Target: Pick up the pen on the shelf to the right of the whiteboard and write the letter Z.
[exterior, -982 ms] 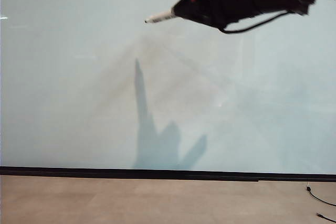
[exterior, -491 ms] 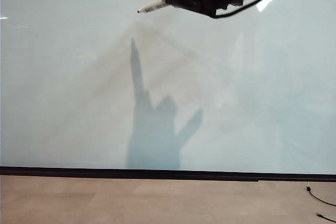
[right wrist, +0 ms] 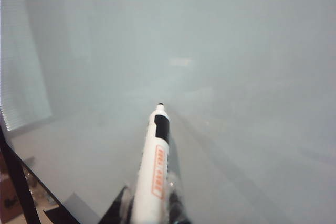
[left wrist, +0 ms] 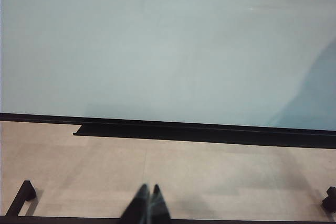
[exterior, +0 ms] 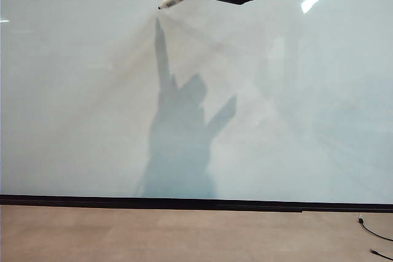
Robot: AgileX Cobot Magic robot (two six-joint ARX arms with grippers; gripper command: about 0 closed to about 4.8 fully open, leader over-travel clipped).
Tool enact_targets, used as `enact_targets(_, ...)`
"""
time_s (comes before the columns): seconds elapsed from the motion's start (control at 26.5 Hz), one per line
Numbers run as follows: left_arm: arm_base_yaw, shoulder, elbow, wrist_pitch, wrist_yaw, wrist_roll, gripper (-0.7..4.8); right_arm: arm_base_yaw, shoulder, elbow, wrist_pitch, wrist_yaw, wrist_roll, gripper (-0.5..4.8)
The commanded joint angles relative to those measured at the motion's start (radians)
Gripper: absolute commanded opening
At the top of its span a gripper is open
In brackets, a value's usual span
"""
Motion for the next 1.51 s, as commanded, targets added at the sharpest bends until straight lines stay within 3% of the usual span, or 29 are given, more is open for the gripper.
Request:
enact_targets(0.04, 0.0, 0.001, 0.002, 0.005, 0.003, 0.005, -0.04, 0.0, -0.003, 0.016, -0.021, 0.021, 0.018, -0.05)
enact_targets(0.57, 0.0, 0.001, 0.002, 0.005, 0.003, 0.005, -0.05, 0.0, -0.004, 0.016, -0.029, 0.094, 0.031, -0.05)
enact_targets(1.51, 0.0, 0.001, 0.002, 0.005, 0.003, 0.005, -0.04, -0.042, -0.065, 0.004, -0.111, 0.098, 0.02, -0.05)
